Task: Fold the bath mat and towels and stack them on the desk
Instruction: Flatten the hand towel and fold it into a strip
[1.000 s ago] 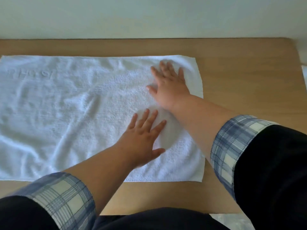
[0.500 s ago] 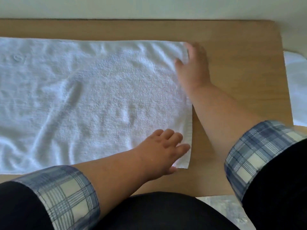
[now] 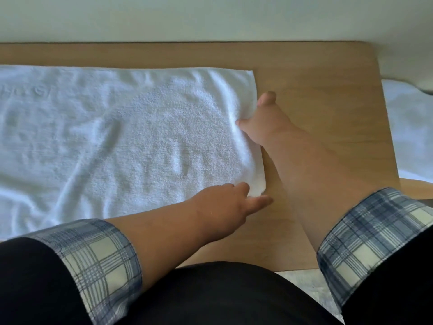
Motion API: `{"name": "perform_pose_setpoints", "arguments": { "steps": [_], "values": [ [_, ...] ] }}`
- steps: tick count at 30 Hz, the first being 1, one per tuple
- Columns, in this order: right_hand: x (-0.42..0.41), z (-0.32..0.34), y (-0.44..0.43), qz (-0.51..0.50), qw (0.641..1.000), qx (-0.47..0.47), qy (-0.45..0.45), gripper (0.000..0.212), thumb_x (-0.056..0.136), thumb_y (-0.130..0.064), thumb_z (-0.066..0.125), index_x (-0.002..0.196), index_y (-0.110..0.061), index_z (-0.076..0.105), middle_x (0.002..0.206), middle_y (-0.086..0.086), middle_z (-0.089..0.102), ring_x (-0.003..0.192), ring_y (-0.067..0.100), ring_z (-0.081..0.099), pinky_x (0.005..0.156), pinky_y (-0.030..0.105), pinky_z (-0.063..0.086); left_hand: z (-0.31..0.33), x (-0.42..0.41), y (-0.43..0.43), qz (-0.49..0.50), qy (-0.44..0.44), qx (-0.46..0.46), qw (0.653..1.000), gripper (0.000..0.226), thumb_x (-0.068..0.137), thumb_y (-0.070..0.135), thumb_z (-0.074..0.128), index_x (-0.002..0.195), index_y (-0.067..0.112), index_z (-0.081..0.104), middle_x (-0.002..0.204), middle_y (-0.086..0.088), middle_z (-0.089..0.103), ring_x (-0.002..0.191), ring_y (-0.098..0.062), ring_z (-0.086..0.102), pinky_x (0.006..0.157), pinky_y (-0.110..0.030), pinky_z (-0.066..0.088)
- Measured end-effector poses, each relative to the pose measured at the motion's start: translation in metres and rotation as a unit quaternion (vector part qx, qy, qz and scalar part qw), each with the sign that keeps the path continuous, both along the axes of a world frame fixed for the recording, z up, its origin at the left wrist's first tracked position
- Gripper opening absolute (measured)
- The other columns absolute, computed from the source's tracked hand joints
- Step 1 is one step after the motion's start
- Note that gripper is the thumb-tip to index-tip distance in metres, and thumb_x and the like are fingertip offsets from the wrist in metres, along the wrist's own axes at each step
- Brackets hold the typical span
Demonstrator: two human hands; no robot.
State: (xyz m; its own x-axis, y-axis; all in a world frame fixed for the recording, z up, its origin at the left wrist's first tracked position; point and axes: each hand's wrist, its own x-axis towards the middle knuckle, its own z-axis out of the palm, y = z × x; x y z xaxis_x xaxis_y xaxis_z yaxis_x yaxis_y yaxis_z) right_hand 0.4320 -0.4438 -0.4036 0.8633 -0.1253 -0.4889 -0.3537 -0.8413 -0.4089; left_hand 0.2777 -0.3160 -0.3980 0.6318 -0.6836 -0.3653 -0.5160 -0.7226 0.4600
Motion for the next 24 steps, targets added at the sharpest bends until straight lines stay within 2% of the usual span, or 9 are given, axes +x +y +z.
{"name": "perform_pose_setpoints", "arguments": {
  "steps": [3,5,9,12,15,17,19,22,24],
  "values": [
    [-0.005,0.005,0.005,-0.126,0.974,0.155,0.109,0.054,0.086,-0.028,0.076,0.118,-0.017,0.035,0.082,0.008,0.059,0.063,0.021,0.059,0.06,0.035,0.057,0.012,0.002,0.016,0.022,-0.002,-0.021,1.0,0.056,0.096,0.02,0.044,0.137,0.046,0.015,0.104,-0.005,0.041,0.072,-0.026,0.049,0.055,-0.035,0.041],
    [-0.01,0.006,0.002,-0.171,0.95,0.229,0.125,0.045,0.086,-0.019,0.076,0.114,-0.018,0.041,0.074,0.005,0.055,0.057,0.016,0.05,0.05,0.028,0.045,0.019,0.004,0.028,0.03,-0.03,-0.022,0.999,0.052,0.096,0.021,0.046,0.136,0.044,0.021,0.107,-0.006,0.042,0.068,-0.025,0.049,0.053,-0.035,0.046],
    [-0.012,0.008,0.005,-0.029,0.986,0.125,0.107,0.029,0.087,-0.034,0.072,0.108,-0.025,0.053,0.087,-0.005,0.053,0.067,0.01,0.048,0.052,0.026,0.035,0.034,0.007,0.051,0.057,-0.084,-0.042,0.994,0.043,0.093,0.015,0.054,0.126,0.039,0.041,0.108,-0.006,0.047,0.057,-0.021,0.041,0.045,-0.027,0.036],
    [-0.01,0.005,0.015,-0.048,0.983,0.17,0.046,0.016,0.089,-0.03,0.07,0.1,-0.033,0.058,0.092,-0.007,0.058,0.069,0.009,0.053,0.047,0.015,0.038,0.042,0.002,0.067,0.098,-0.095,-0.073,0.988,0.036,0.09,0.014,0.059,0.12,0.034,0.054,0.109,-0.007,0.053,0.057,-0.02,0.041,0.044,-0.027,0.039],
    [0.003,0.011,0.022,-0.085,0.97,0.228,0.005,0.041,0.09,-0.024,0.065,0.128,-0.038,0.058,0.123,-0.005,0.059,0.092,0.009,0.061,0.078,0.022,0.047,0.05,-0.005,0.084,0.163,-0.091,-0.106,0.977,0.032,0.088,0.012,0.066,0.117,0.026,0.064,0.103,-0.009,0.056,0.051,-0.02,0.041,0.044,-0.029,0.038],
    [0.018,0.023,0.035,-0.082,0.968,0.236,-0.009,0.054,0.089,-0.018,0.059,0.14,-0.036,0.052,0.131,-0.004,0.055,0.096,0.01,0.058,0.084,0.026,0.047,0.057,-0.01,0.097,0.214,-0.111,-0.133,0.961,0.036,0.085,0.007,0.072,0.114,0.026,0.061,0.09,-0.01,0.056,0.044,-0.02,0.038,0.039,-0.03,0.039],
    [0.03,0.038,0.058,-0.071,0.969,0.235,-0.025,0.056,0.084,-0.014,0.048,0.134,-0.038,0.057,0.123,-0.007,0.056,0.088,0.013,0.054,0.074,0.024,0.045,0.064,-0.016,0.114,0.272,-0.131,-0.144,0.942,0.045,0.086,0.002,0.07,0.113,0.031,0.048,0.084,-0.008,0.051,0.041,-0.022,0.038,0.037,-0.031,0.041],
    [0.033,0.057,0.108,-0.023,0.969,0.232,-0.081,0.034,0.077,-0.012,0.037,0.1,-0.029,0.057,0.084,-0.01,0.044,0.065,0.013,0.041,0.047,0.012,0.033,0.072,-0.028,0.146,0.352,-0.141,-0.133,0.916,0.055,0.088,-0.006,0.06,0.118,0.036,0.042,0.099,-0.013,0.057,0.052,-0.035,0.053,0.045,-0.042,0.05],
    [0.029,0.066,0.146,0.021,0.964,0.241,-0.114,0.039,0.082,-0.012,0.038,0.107,-0.038,0.052,0.092,-0.015,0.046,0.075,0.01,0.047,0.053,0.008,0.036,0.075,-0.038,0.17,0.398,-0.154,-0.139,0.894,0.061,0.088,-0.009,0.056,0.123,0.038,0.041,0.111,-0.012,0.058,0.064,-0.037,0.059,0.053,-0.045,0.054]
  ]
}}
